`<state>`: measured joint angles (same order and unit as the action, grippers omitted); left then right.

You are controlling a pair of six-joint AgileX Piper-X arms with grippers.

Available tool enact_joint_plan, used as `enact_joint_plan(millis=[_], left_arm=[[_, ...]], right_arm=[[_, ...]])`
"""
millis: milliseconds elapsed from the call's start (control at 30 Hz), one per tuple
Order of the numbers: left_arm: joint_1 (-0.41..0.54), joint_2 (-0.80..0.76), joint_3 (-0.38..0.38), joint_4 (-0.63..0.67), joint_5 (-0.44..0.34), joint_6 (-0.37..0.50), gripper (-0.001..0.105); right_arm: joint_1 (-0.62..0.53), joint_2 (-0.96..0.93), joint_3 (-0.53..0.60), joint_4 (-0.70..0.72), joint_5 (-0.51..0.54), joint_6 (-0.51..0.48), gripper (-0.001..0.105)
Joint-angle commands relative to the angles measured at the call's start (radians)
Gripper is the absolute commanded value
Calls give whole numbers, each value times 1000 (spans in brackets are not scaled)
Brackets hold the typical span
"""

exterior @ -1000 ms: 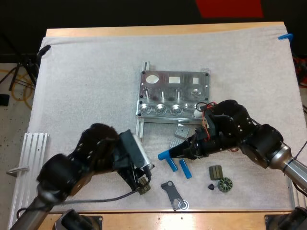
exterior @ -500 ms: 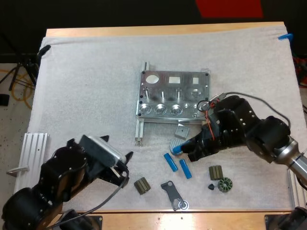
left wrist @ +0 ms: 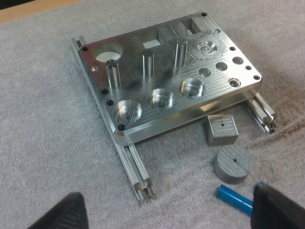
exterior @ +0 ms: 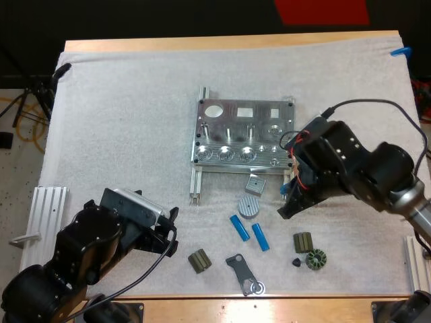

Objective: Load cells from right to left

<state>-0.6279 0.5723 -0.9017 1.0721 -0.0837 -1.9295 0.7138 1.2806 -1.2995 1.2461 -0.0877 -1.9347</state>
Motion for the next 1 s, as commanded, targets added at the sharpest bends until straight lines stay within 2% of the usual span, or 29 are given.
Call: enact_joint_plan(millis=[0,233,467,767,967], left_arm=[[-4,-3,-9,2,-18,-8,68],[-4,-3,-9,0,-18,1,68],[-4,-3,-9,0,-18,1,68],[-4,-3,-9,0,-18,1,68],[-4,-3,-9,0,-18,1,68]], right_arm=[[-2,18,-32,25,24,-23,6],[-2,134,-119,105,46,-52,6],[-22,262,-218,134,162,-92,6],[-144,373,-328,122,150,-87,6],[-176,420,-336,85,103,-87,6]])
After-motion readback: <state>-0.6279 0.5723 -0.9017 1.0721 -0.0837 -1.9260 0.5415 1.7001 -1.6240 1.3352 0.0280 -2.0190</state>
